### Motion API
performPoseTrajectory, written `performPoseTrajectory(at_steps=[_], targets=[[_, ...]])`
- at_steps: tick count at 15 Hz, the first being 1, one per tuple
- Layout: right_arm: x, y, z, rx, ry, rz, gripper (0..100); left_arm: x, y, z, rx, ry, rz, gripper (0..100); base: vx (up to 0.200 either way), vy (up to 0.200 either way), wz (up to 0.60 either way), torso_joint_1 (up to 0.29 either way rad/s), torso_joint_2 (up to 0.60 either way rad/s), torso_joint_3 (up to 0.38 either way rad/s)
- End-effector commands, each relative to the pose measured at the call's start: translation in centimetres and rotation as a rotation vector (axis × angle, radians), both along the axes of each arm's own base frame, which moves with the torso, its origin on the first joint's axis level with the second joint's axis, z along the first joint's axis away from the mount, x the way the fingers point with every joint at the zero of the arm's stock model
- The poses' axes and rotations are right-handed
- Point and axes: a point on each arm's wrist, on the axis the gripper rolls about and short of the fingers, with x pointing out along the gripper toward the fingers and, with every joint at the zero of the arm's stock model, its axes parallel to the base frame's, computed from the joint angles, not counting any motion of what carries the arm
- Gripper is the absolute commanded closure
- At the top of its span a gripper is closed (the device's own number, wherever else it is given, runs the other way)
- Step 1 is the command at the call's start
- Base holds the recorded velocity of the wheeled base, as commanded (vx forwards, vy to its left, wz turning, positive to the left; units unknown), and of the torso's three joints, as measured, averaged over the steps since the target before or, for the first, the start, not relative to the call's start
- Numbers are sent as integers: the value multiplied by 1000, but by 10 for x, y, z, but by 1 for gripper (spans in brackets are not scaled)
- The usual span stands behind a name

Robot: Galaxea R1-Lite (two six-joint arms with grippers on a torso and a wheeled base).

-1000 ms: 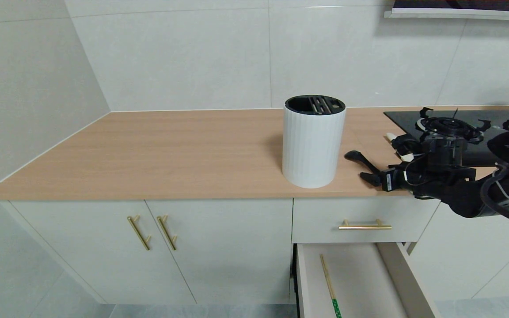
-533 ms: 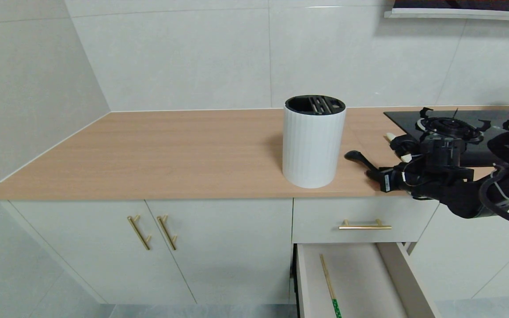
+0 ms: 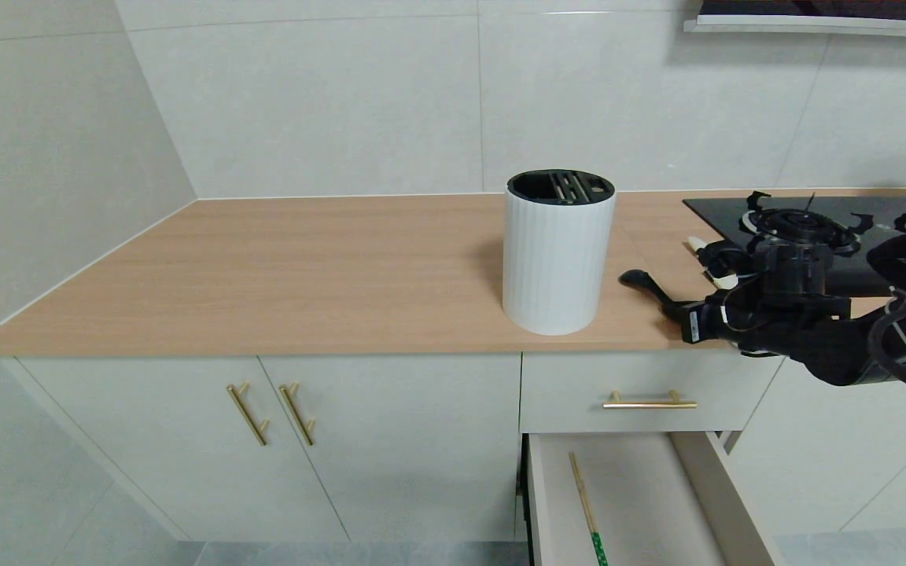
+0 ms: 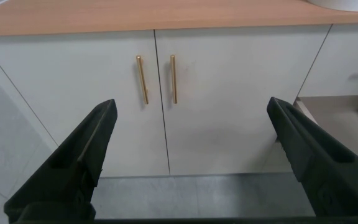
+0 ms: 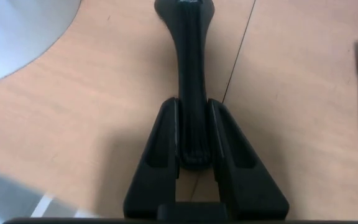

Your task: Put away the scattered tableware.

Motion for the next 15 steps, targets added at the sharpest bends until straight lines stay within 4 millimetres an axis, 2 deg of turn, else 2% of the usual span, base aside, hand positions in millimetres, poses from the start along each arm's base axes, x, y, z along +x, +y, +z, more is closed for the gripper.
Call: performPoseTrajectory(at_steps=[1,5,6,8,9,11,13,15], targets=[[-11,1,23,32,10,-3,100,0,0,0,0,0,0,0,0,0,0,0,0,0],[-64,9,89,99,103,-4,100,0,0,0,0,0,0,0,0,0,0,0,0,0],[-76,11,99,106,119,1,100,0,0,0,0,0,0,0,0,0,0,0,0,0],[-113,17,127,109,121,31,100,0,0,0,0,0,0,0,0,0,0,0,0,0],[-128,19,134,128,131,38,100,0,0,0,0,0,0,0,0,0,0,0,0,0],[-152,22,136,153,171,48,100,0,0,0,0,0,0,0,0,0,0,0,0,0],[-159,21,130,143,185,29,100,0,0,0,0,0,0,0,0,0,0,0,0,0],[-170,19,116,130,233,27,100,0,0,0,0,0,0,0,0,0,0,0,0,0]])
